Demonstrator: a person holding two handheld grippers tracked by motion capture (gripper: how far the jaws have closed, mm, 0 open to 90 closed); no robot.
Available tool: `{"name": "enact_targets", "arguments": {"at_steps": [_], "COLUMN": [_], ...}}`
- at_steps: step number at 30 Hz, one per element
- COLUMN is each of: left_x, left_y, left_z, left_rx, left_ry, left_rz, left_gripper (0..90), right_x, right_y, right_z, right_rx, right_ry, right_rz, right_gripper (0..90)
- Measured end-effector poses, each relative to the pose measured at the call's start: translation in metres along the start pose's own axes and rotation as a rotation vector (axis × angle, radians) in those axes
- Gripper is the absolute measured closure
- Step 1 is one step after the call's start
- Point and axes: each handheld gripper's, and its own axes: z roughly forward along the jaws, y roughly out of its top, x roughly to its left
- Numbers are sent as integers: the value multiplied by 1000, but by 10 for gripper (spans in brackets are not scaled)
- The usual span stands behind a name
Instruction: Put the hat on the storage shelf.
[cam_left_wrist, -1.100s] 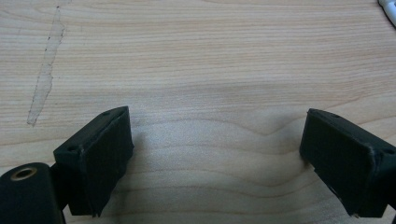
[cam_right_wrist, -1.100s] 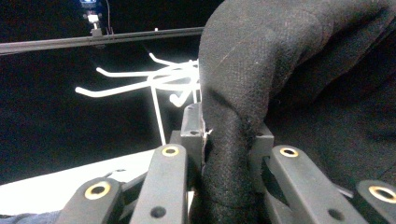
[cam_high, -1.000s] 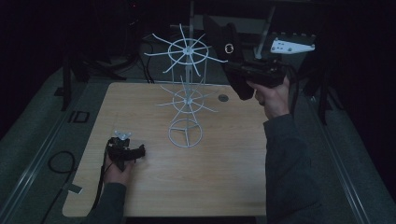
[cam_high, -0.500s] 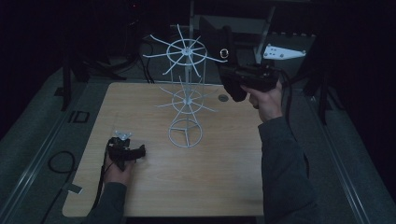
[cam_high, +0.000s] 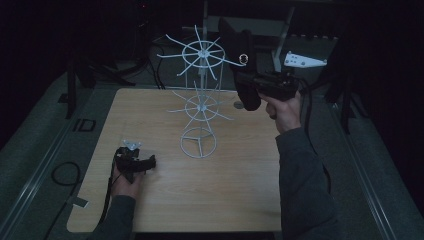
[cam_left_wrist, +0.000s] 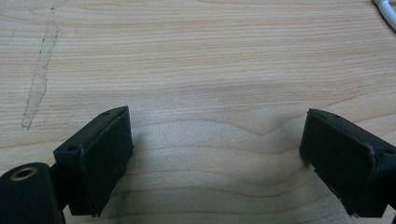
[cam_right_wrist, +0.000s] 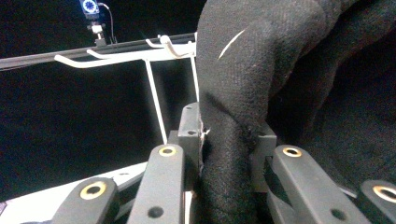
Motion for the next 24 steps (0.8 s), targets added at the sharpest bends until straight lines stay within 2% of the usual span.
{"name": "enact_targets", "arguments": {"at_steps": [11,15,20,24], "left_x": [0,0,0,0], "left_y": [0,0,0,0], "left_z": [0,0,0,0], "left_rx": [0,0,0,0], "left_ry": [-1,-1,-1,0], "left_rz": [0,0,1,0], "left_gripper": [103,103,103,103], "right_x": [0,0,0,0], "right_y": [-3,-4,-4,-5], "right_z": [1,0,-2,-5], "right_rx": [-4,-5,-12,-11], "right_ry": [13,18,10,-16], "right_rz": [5,1,-1,-7], "right_gripper": [692,645,592,534]}}
